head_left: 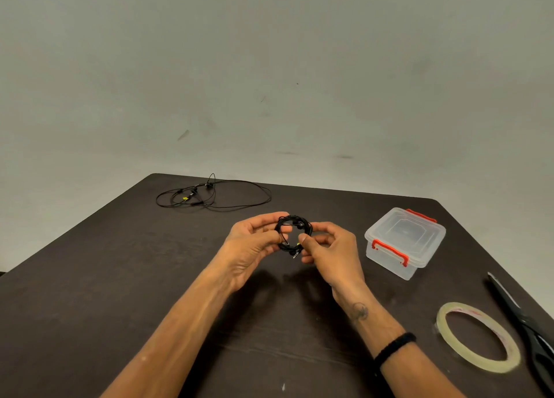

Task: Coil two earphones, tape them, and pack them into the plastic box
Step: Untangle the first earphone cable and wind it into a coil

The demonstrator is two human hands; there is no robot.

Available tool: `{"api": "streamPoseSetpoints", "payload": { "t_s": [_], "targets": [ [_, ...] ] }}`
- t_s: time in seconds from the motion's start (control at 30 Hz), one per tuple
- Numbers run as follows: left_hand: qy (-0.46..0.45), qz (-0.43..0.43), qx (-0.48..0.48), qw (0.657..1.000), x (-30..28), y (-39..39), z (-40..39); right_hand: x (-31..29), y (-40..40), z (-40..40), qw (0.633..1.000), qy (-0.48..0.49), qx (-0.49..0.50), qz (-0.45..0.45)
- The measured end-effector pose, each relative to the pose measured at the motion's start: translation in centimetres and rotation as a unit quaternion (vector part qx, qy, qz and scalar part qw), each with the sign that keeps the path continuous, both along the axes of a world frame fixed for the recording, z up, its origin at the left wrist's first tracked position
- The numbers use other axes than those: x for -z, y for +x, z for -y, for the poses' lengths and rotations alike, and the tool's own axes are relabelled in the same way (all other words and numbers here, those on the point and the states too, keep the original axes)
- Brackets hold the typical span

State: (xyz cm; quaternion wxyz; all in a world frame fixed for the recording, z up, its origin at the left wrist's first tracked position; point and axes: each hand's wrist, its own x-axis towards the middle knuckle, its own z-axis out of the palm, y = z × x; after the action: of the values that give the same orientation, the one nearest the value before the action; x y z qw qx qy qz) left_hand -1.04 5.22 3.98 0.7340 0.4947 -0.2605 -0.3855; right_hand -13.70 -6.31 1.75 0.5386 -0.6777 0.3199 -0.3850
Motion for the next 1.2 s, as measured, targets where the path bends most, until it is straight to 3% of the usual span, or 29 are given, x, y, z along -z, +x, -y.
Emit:
{"api": "streamPoseSetpoints", "payload": {
  "t_s": [0.47,0.67,1.0,1.2],
  "targets": [
    [-0.026,0.002,0.005,1.0,0.12,0.12,-0.09,-0.83,-0.4,-0.53,0.997,0.038,-0.054,0.038],
    [-0.052,-0.058,0.08,0.994,-0.49,0.24,-0.42,-0.54,-0.18,-0.02,0.998,0.046,-0.037,0.015],
    [-0.062,0.001,0.11,0.992,-0.71,0.16,-0.9,-0.49,0.09,0.12,0.999,-0.026,-0.016,0.035],
    [-0.076,0.092,-0.003,0.993,-0.52,-0.11,-0.41,-0.63,0.19,-0.25,0.997,-0.058,-0.038,0.027]
  ]
}}
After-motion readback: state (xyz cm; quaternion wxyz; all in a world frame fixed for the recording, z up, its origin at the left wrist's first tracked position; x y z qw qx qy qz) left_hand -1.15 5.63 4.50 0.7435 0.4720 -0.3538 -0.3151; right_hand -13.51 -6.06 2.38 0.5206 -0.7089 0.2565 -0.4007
